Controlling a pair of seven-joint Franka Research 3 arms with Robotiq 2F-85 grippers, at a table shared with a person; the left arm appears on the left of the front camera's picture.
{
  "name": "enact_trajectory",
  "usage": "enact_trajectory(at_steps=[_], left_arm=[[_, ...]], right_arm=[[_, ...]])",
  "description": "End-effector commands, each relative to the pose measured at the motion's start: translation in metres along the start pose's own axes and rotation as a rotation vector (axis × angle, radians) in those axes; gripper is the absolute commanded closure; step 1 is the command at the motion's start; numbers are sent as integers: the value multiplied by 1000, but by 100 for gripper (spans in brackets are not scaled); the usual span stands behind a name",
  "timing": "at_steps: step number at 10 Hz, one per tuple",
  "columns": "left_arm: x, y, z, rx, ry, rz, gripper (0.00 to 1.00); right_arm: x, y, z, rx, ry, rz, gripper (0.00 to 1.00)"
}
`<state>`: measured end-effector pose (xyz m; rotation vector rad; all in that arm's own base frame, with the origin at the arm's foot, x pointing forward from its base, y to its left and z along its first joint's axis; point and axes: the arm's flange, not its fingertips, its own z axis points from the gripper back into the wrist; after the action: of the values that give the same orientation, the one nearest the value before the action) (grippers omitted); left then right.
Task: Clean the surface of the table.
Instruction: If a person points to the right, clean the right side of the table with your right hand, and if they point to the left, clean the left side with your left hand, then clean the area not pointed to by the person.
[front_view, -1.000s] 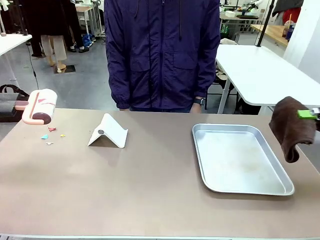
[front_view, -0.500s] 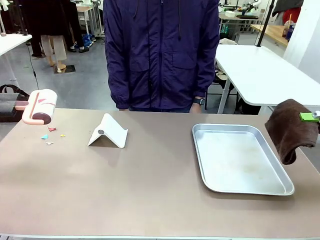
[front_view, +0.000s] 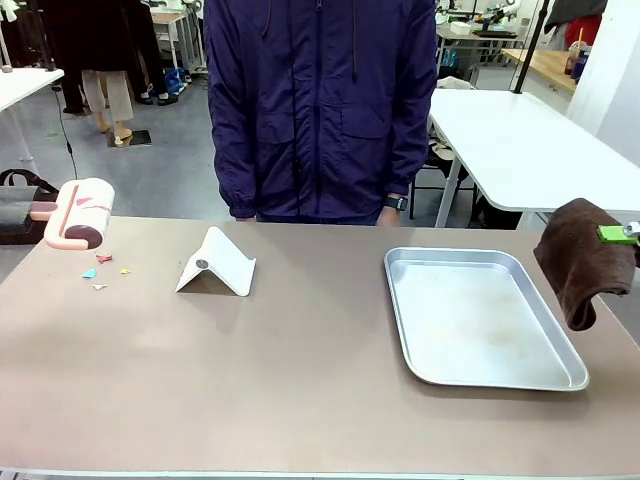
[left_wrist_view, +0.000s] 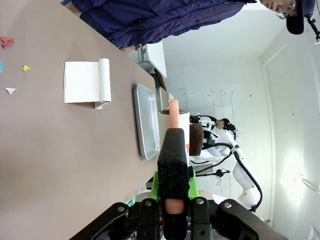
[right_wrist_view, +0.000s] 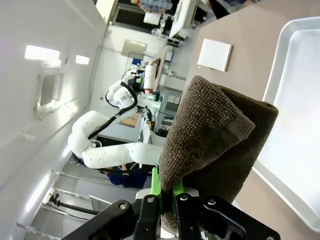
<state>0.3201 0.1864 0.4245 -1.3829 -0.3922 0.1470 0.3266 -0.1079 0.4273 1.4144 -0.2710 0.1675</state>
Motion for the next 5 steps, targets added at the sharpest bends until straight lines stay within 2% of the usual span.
enact_trajectory(at_steps=[1, 5], left_arm=[[-3, -3, 1, -10, 4, -10, 100], [-3, -3, 1, -10, 4, -10, 100]], right_arm=[[4, 2, 3, 6, -8, 15, 90], [4, 2, 3, 6, -8, 15, 90]])
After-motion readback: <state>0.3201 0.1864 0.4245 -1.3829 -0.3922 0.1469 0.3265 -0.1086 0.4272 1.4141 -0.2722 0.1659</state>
